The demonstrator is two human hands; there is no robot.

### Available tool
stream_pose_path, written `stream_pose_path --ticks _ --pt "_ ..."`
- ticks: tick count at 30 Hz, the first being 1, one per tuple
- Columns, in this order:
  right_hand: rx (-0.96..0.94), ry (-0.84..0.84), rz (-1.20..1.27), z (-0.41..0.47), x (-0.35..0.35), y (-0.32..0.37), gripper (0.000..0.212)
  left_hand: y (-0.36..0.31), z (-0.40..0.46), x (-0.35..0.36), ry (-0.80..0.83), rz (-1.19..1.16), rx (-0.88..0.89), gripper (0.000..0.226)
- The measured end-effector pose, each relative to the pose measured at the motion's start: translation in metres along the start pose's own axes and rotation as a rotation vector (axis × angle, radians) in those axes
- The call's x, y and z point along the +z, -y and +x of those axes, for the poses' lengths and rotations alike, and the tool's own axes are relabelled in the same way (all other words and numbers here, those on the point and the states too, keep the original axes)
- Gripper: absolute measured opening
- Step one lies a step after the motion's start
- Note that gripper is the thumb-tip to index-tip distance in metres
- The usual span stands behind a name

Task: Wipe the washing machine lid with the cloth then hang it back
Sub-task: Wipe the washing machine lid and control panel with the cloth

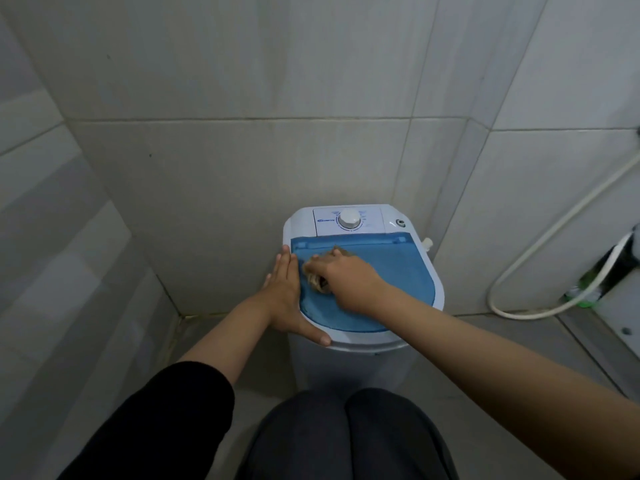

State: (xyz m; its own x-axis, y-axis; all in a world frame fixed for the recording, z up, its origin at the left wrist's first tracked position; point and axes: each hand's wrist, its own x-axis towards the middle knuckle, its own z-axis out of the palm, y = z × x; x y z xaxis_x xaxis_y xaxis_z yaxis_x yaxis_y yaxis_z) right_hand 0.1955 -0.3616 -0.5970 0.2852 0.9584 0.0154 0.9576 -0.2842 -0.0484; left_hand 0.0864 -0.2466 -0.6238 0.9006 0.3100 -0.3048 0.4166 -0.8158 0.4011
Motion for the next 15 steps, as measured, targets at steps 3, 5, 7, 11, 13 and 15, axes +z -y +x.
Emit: stream_pose_path --ticks 3,5,7,11,13,15 --pt "-0.032 0.052 0.028 -0.019 -0.001 0.003 0.056 0.001 -0.002 0.0 -0.004 -0.049 0.029 0.173" --pt "-0.054 0.083 0.077 -0.028 -0.001 0.003 0.059 0.002 -0.002 0.001 -0.009 -0.074 0.04 0.175" --pt "-0.109 0.096 0.115 -0.035 0.001 0.002 0.058 0.002 -0.002 0.001 -0.019 -0.08 0.045 0.176" --pt "-0.19 0.151 0.102 -0.041 -0.003 -0.001 0.054 0.002 -0.002 0.001 -0.028 -0.071 0.046 0.174" --pt "-0.198 0.201 0.053 -0.037 -0.018 -0.004 0.053 0.003 -0.002 0.001 -0.028 -0.066 0.045 0.174" --pt "-0.163 0.24 0.062 -0.03 -0.035 -0.01 0.052 0.003 -0.002 0.0 -0.031 -0.059 0.048 0.175"
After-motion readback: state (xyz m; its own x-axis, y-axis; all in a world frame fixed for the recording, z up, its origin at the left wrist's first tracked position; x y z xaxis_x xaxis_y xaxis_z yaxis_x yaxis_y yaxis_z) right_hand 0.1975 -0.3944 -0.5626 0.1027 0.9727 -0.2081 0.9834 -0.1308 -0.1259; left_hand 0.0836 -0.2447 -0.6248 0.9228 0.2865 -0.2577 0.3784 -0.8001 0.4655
